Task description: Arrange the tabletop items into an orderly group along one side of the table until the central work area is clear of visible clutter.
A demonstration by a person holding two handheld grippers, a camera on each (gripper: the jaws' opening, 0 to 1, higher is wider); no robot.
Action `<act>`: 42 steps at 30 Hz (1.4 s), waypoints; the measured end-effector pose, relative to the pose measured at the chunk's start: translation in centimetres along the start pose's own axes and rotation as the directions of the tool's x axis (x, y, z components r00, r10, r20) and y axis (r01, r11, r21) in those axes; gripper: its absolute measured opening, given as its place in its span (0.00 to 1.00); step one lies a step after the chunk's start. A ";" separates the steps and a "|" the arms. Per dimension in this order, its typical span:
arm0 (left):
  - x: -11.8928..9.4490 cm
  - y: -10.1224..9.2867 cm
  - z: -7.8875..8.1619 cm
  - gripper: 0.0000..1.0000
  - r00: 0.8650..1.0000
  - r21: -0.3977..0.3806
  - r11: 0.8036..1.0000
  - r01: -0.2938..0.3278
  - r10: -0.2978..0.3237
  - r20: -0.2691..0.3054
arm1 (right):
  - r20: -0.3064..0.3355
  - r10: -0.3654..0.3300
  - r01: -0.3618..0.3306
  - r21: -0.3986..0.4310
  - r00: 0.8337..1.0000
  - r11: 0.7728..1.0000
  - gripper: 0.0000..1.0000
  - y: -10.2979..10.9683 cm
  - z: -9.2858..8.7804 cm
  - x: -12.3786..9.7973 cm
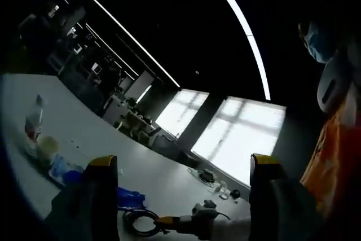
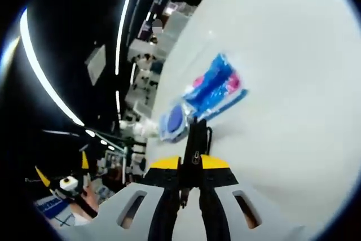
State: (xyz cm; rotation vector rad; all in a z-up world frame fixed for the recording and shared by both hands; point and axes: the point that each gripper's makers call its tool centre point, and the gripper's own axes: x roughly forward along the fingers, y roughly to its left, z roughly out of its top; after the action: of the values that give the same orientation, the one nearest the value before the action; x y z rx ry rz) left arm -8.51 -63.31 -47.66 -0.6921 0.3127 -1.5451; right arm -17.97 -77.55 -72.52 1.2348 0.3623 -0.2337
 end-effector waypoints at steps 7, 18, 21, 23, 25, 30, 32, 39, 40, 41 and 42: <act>0.1 0.4 -0.4 0.98 1.000 -0.016 1.000 -0.012 0.011 -0.018 | 0.017 -0.105 0.105 -0.028 0.994 0.994 0.10 -1.9 0.6 0.2; 0.1 0.9 -1.0 0.95 0.999 -0.038 0.999 -0.024 0.022 -0.049 | 0.026 -0.238 0.239 -0.149 0.971 0.960 0.15 -4.5 0.4 0.3; -0.3 1.3 -0.7 0.94 0.999 -0.058 0.998 -0.034 0.032 -0.035 | 0.006 -0.256 0.255 -0.133 0.967 0.958 0.15 -4.5 0.1 0.0; -0.4 1.4 -0.7 0.95 0.999 -0.054 0.998 -0.040 0.039 -0.032 | 0.012 -0.272 0.270 -0.164 0.962 0.949 0.16 -4.6 0.2 -0.1; -0.4 1.5 -0.8 0.95 0.998 -0.053 0.998 -0.045 0.043 -0.037 | 0.021 -0.290 0.287 -0.216 0.957 0.933 0.17 -4.6 0.3 -0.2; -0.5 1.7 -1.3 0.98 0.997 -0.036 0.998 -0.055 0.052 -0.063 | 0.005 -0.341 0.324 -0.326 0.940 0.888 0.19 -5.0 0.1 -0.5; -0.5 1.9 -1.4 1.00 0.996 -0.030 0.998 -0.060 0.058 -0.068 | 0.019 -0.373 0.348 -0.405 0.928 0.845 0.23 -5.1 0.2 -0.9; -0.8 2.7 -3.1 1.00 0.986 -0.012 0.996 -0.084 0.081 -0.144 | 0.060 -0.333 0.326 -0.426 0.941 0.844 0.41 -3.4 0.9 -1.8; -0.9 2.9 -3.3 1.00 0.984 -0.006 0.996 -0.089 0.087 -0.155 | 0.068 -0.324 0.320 -0.437 0.944 0.841 0.43 -2.9 0.9 -2.0; -1.0 3.2 -3.6 1.00 0.980 0.002 0.995 -0.100 0.099 -0.170 | 0.069 -0.319 0.315 -0.445 0.945 0.839 0.46 -2.7 0.9 -2.1; -1.1 3.4 -3.8 1.00 0.979 0.008 0.994 -0.107 0.107 -0.176 | 0.067 -0.314 0.310 -0.452 0.947 0.836 0.48 -2.5 0.8 -2.2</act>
State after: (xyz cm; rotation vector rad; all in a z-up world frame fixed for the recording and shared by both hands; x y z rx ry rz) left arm -8.04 -63.41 -52.86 -0.5322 0.4762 -1.5054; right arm -20.76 -79.14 -73.58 0.7023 0.5933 -0.3984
